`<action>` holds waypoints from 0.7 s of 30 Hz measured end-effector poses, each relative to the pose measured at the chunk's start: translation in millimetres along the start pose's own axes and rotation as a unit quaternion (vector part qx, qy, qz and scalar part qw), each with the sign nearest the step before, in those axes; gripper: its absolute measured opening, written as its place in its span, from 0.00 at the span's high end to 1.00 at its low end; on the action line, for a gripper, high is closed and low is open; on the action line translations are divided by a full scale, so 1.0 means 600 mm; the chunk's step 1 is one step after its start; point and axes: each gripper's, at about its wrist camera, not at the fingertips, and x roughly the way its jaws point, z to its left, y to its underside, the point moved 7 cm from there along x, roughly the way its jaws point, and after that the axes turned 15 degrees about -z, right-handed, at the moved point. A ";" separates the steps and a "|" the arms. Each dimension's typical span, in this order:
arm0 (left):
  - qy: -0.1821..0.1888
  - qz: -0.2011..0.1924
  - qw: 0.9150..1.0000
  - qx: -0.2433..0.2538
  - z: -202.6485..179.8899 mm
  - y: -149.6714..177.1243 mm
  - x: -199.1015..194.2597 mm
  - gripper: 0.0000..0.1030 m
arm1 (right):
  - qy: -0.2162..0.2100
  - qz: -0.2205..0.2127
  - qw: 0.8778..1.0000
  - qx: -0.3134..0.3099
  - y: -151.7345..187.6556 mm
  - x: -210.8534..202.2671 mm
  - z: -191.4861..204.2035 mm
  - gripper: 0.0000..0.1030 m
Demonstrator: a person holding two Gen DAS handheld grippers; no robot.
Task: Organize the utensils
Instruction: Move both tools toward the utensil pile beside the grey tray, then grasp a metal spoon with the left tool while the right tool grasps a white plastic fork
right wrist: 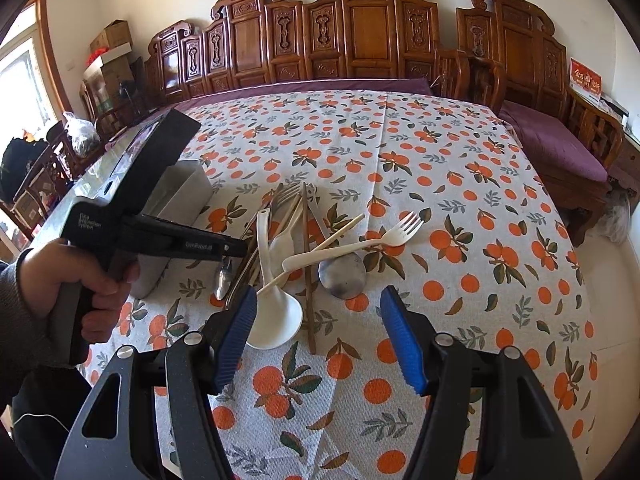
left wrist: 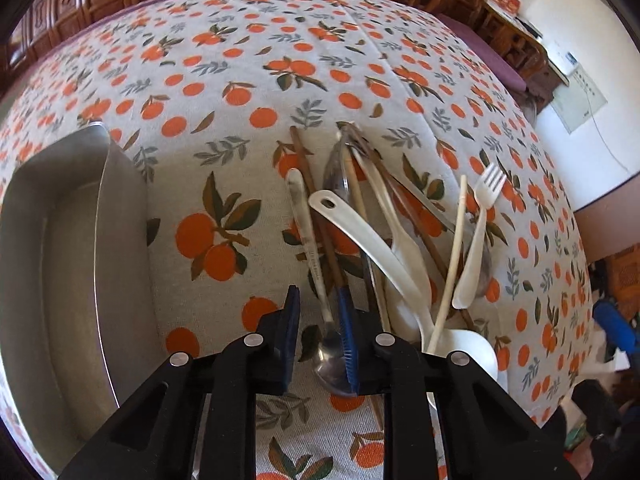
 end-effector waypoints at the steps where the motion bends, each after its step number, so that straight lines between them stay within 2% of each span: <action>1: 0.006 0.001 1.000 -0.005 0.001 0.002 -0.003 0.96 | 0.000 0.001 1.000 -0.001 0.000 0.002 0.001 0.36; 8: 0.013 -0.003 1.000 -0.015 0.027 0.024 -0.028 0.99 | 0.004 0.013 1.000 0.001 -0.001 0.034 -0.001 0.36; 12: 0.015 -0.021 1.000 -0.010 0.031 0.025 -0.055 0.99 | 0.011 0.025 1.000 0.012 -0.008 0.070 -0.018 0.41; 14: 0.019 -0.028 0.999 -0.010 0.032 0.026 -0.068 0.99 | 0.013 0.032 0.999 0.027 -0.013 0.092 -0.030 0.45; 21: 0.032 -0.051 0.998 0.003 0.015 0.026 -0.104 0.99 | 0.043 0.060 0.992 0.106 -0.021 0.172 -0.081 0.46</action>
